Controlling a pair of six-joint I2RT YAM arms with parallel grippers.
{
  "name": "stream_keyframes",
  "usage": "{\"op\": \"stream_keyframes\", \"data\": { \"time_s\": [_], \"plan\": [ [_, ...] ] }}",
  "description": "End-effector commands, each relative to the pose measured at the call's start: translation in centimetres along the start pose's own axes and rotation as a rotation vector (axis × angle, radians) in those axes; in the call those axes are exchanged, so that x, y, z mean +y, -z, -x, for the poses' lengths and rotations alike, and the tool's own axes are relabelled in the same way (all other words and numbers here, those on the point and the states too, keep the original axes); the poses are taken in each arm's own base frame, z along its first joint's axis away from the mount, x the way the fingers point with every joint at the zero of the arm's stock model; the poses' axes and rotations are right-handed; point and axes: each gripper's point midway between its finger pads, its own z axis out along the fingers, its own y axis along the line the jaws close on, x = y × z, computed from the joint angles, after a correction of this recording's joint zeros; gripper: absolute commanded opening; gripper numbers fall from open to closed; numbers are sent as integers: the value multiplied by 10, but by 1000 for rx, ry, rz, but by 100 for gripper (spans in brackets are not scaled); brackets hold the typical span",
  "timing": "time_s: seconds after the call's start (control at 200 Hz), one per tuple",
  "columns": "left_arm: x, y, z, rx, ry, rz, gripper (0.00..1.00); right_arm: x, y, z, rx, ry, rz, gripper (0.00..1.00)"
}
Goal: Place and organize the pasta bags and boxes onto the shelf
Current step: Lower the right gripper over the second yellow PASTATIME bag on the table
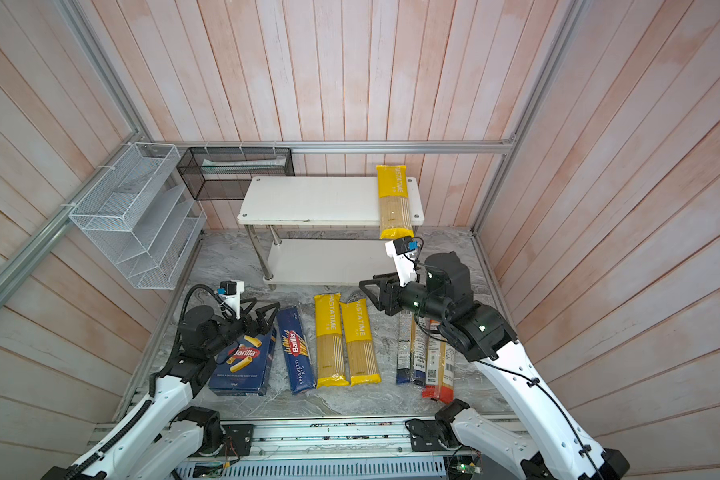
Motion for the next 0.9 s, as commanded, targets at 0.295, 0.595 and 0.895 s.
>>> {"op": "stream_keyframes", "data": {
  "time_s": [0.295,0.595,0.895],
  "plan": [
    [-6,-6,-14,-4,-11,-72,100,-59,-20,-87,75,-148,-190,50],
    [-5,-7,-43,18,27,-100,100,-93,-36,-124,140,-231,-325,54],
    [-5,-11,-61,43,10,-134,100,-110,-47,-156,172,-253,-416,59]
  ]
}}
